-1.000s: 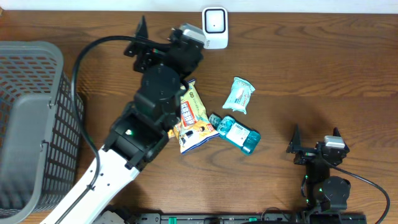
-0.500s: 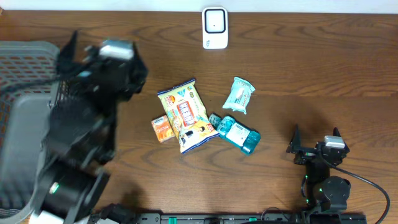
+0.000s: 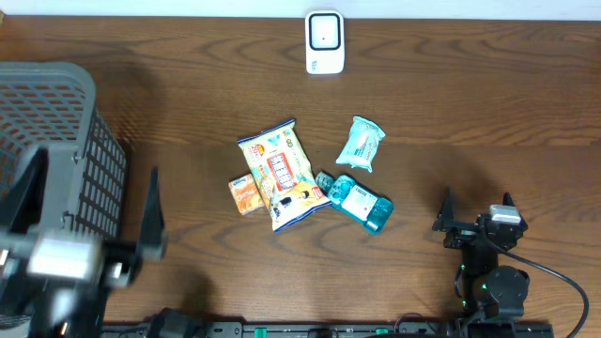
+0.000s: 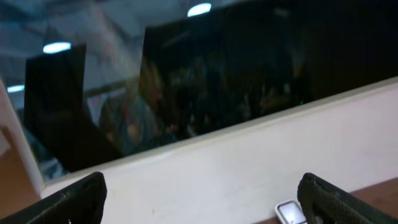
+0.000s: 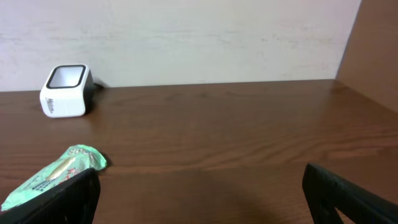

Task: Scan the item barcode
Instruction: 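Drop the mint pack on the table and retract the left arm, then raise the right arm and move the right gripper over the teal bottle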

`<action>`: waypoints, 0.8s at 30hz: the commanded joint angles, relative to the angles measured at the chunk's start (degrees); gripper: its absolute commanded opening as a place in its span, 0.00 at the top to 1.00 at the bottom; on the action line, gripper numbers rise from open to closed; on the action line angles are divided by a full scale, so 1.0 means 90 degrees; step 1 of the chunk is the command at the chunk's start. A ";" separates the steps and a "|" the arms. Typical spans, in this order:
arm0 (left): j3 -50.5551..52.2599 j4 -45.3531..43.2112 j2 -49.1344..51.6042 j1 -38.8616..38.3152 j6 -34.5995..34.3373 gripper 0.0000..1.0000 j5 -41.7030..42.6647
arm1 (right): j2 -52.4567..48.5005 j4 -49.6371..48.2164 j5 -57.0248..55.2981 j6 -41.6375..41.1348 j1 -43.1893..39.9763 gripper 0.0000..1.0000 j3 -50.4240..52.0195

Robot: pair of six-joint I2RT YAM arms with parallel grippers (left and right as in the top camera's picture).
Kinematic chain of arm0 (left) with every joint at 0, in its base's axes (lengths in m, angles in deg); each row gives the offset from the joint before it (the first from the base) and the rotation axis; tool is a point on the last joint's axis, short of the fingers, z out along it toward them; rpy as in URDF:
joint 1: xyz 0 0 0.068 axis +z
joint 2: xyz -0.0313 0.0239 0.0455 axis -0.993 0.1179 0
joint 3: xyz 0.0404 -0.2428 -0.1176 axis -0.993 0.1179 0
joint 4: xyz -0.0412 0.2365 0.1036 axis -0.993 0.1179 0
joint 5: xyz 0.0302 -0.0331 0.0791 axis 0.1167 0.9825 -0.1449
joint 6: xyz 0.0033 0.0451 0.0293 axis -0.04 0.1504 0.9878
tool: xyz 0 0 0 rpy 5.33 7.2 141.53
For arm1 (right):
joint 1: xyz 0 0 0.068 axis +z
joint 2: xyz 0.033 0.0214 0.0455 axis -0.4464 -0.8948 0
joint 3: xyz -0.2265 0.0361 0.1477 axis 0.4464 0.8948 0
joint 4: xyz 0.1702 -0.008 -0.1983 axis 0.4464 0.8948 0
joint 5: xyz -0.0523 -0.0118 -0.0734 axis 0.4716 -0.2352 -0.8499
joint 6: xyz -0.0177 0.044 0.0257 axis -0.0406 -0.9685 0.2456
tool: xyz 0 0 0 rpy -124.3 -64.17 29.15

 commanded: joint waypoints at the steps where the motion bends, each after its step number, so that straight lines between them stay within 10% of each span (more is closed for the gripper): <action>1: 0.0039 0.0068 -0.0510 0.0185 -0.0085 0.02 0.0612 | 0.0034 0.0017 -0.0073 0.0095 -0.0044 0.01 0.0007; 8: 0.0087 0.0253 -0.1222 0.0767 -0.0384 0.02 0.0682 | 0.0034 -0.0017 0.0095 -0.0075 -0.0041 0.01 0.0007; 17: 0.0221 0.0539 -0.1668 0.1416 -0.0726 0.02 0.1880 | 0.0034 -0.0112 0.3123 -0.4697 -0.0032 0.01 0.0007; 24: 0.0221 0.0537 -0.1950 0.1416 -0.0726 0.02 0.2633 | 0.0034 -0.0177 0.3417 -0.5853 -0.0032 0.01 0.0007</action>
